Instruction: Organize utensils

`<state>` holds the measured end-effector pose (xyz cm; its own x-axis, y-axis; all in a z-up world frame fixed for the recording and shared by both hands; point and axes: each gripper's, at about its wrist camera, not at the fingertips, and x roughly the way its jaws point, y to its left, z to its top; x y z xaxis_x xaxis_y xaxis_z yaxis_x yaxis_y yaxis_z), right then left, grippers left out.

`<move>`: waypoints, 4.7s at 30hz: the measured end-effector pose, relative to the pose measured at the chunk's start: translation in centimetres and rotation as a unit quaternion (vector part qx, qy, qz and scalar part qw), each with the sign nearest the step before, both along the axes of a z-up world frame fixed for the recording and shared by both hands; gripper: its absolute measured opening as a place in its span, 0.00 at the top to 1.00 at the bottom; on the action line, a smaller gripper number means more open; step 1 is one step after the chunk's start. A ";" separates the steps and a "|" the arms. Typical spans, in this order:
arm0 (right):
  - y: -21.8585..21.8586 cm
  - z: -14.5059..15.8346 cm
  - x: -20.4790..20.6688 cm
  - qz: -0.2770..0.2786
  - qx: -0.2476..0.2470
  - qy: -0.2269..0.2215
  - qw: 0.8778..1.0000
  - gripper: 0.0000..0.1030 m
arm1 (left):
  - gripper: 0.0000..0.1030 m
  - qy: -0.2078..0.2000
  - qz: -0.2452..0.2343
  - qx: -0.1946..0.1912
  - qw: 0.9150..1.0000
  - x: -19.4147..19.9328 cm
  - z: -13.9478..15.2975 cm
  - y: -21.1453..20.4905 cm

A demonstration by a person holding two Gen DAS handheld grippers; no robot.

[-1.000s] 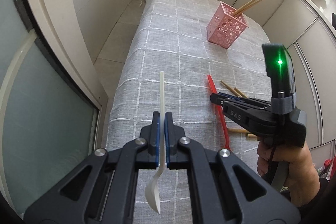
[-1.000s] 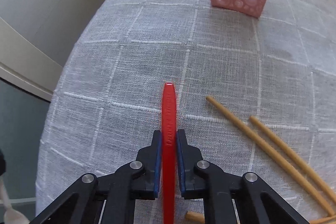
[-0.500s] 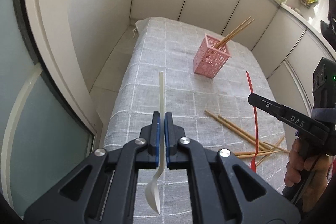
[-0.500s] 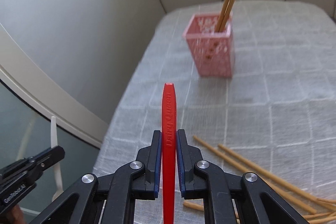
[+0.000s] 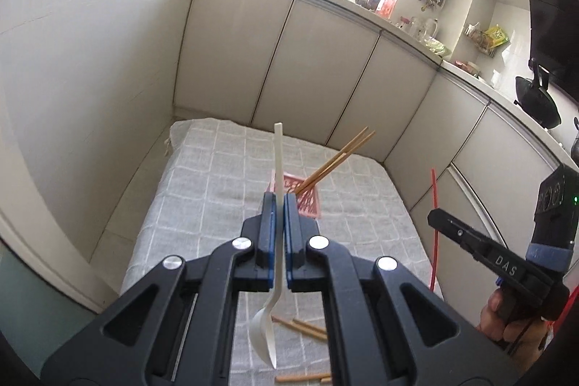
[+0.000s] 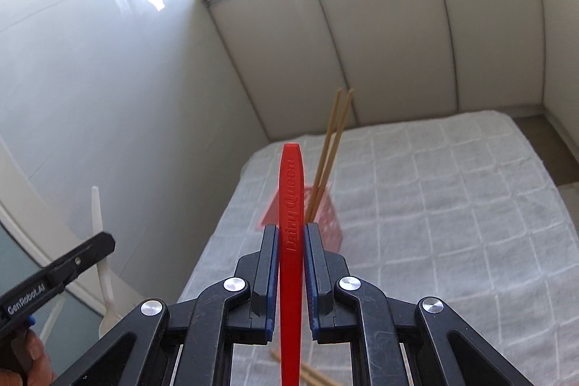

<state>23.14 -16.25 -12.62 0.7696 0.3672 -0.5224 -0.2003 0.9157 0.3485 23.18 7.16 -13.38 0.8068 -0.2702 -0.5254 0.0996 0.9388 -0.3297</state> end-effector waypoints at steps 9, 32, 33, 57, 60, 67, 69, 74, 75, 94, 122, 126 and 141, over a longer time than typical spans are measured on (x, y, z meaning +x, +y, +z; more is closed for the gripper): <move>-2.8 -0.9 3.9 -0.016 0.005 -0.018 1.000 0.88 | 0.95 -0.073 -0.010 0.002 0.997 7.9 -0.3 -3.6; -3.8 -2.1 6.3 -0.017 -0.011 -0.035 0.999 0.88 | 0.85 -0.091 -0.035 0.052 0.994 12.8 -5.6 -6.5; -3.8 -1.9 6.2 -0.018 -0.012 -0.037 0.999 0.88 | 0.82 -0.087 -0.035 0.052 0.994 12.5 -5.4 -6.3; 5.9 2.8 9.6 -0.049 -0.066 -0.196 0.977 0.88 | 0.40 0.164 0.002 0.080 0.983 5.5 -6.5 0.7; 7.3 1.8 11.2 -0.063 -0.084 -0.212 0.972 0.88 | 0.40 0.167 0.002 0.089 0.982 5.6 -7.2 1.2; 10.0 -1.6 14.2 -0.064 -0.099 -0.205 0.972 0.88 | 0.40 0.174 0.009 0.078 0.982 6.0 -8.0 2.0; 10.3 -2.3 14.5 -0.062 -0.108 -0.204 0.971 0.88 | 0.39 0.172 0.007 0.081 0.982 6.0 -8.1 1.9; 10.7 -3.3 15.0 -0.067 -0.114 -0.196 0.972 0.88 | 0.39 0.177 0.004 0.073 0.981 6.1 -8.2 2.0; 10.6 -3.5 14.9 -0.069 -0.116 -0.196 0.971 0.88 | 0.39 0.176 0.003 0.073 0.982 6.0 -8.1 1.9; 9.4 -4.8 15.0 -0.079 -0.102 -0.174 0.976 0.59 | 0.39 0.178 -0.005 0.073 0.981 6.4 -8.2 1.4; -5.9 2.1 -2.5 -0.113 -0.067 0.012 0.991 0.07 | 0.19 0.201 -0.049 0.128 0.970 -3.2 -5.5 -4.0; -7.4 1.4 -4.9 -0.112 -0.075 0.048 0.990 0.07 | 0.19 0.221 -0.063 0.126 0.965 -4.8 -7.2 -4.6; -8.0 -6.8 -6.5 -0.074 -0.157 0.212 0.962 0.06 | 0.44 0.304 -0.023 -0.057 0.951 -2.9 -13.4 -2.8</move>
<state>16.63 -24.21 -19.39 0.4954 0.0435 -0.8676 0.0397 0.9966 0.0726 20.31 4.39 -26.83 0.3486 -0.3810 -0.8563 -0.1019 0.8928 -0.4388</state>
